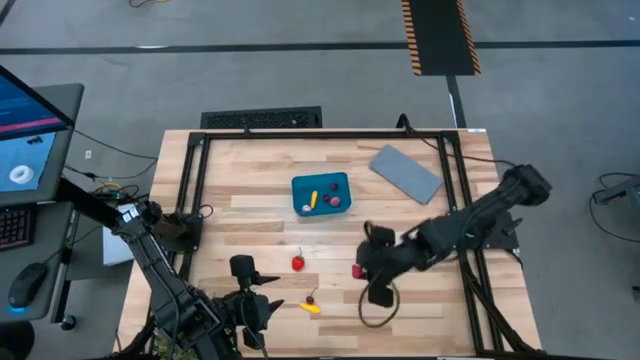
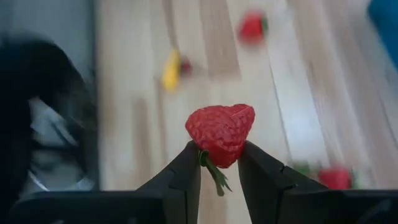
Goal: Pick and placing Produce into tupperware
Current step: Put the red strawberry into the blue bin
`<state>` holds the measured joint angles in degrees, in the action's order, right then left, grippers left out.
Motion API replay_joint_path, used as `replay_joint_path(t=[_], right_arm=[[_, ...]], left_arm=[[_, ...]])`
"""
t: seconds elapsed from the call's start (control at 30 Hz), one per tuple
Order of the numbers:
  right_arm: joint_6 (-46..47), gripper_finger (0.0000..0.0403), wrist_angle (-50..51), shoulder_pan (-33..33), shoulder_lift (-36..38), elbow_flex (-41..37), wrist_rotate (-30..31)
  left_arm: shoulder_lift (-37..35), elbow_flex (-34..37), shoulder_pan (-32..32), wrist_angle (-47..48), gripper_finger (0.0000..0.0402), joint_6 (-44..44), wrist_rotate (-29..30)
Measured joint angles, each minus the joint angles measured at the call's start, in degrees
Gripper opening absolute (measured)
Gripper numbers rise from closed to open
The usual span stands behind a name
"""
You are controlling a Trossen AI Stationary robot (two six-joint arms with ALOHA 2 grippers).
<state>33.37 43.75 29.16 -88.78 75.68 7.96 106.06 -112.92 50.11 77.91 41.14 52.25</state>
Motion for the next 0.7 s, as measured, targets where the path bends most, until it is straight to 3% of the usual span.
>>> replay_joint_path(t=[0.37,0.7], right_arm=[[-2.0,0.0118,-20.5,-6.7,13.9,0.0,0.0],[-1.5,0.0118,-36.9,-13.8,18.4,0.0,-5.7]], left_arm=[[0.0,0.0,-0.7,0.2,0.0233,-1.1,0.5],[0.0,0.0,-1.0,0.2,0.0233,-1.3,0.6]])
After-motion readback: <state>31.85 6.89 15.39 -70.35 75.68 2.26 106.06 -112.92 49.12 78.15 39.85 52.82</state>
